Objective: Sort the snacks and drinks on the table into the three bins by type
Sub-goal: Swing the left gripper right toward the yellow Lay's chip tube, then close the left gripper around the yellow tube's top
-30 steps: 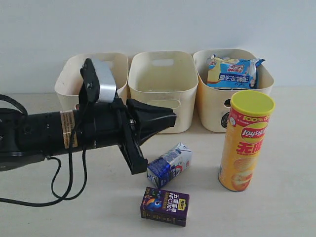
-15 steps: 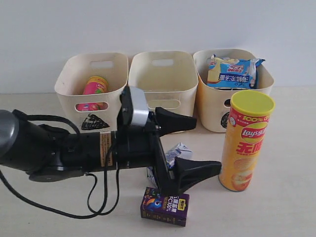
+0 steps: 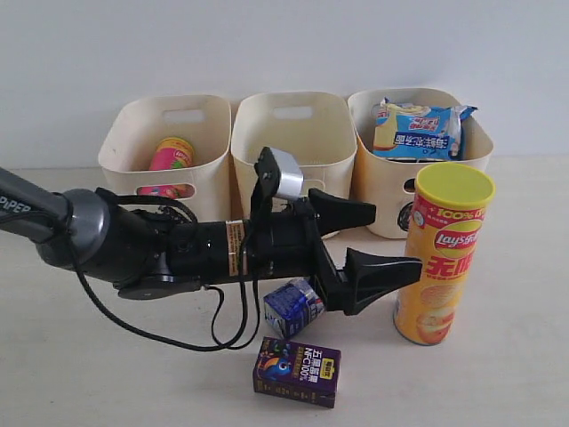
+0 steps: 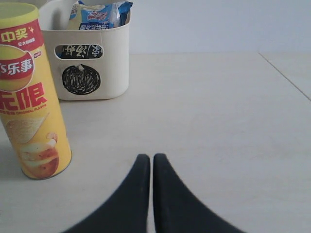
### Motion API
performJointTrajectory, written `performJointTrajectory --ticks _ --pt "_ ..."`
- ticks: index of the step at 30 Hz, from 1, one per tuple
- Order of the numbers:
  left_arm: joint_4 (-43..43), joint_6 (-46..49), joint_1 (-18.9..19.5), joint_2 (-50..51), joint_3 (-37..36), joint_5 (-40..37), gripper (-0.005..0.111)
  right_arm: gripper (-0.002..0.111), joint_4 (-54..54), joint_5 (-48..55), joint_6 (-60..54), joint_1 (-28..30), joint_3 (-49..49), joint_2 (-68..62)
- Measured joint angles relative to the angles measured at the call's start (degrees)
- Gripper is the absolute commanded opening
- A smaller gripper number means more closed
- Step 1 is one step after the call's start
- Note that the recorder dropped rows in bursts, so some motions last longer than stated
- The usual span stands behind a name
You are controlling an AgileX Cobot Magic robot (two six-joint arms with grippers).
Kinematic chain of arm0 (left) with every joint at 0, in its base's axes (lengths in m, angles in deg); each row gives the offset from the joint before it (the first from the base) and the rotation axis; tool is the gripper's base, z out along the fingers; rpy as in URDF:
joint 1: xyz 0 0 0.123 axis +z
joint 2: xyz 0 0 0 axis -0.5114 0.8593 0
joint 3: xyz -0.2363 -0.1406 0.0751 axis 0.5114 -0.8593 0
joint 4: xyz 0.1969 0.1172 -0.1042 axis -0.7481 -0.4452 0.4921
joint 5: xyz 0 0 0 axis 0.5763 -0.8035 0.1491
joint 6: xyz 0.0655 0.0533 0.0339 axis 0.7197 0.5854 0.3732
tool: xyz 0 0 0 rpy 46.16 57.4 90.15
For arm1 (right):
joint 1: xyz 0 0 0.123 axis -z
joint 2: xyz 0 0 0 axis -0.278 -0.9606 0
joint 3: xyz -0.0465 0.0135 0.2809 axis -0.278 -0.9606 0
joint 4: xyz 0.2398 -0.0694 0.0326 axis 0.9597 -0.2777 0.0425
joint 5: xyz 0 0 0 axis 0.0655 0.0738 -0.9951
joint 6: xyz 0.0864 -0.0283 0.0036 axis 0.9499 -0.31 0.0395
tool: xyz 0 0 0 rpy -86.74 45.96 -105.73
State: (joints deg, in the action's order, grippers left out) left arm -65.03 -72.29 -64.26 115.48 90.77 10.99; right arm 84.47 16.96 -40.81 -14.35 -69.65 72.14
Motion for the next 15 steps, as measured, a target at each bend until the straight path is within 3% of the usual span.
performJointTrajectory --ticks 15 --pt "-2.4 -0.6 -4.2 4.8 9.2 -7.8 0.11 0.0 0.0 0.0 0.0 0.0 0.0 0.0"
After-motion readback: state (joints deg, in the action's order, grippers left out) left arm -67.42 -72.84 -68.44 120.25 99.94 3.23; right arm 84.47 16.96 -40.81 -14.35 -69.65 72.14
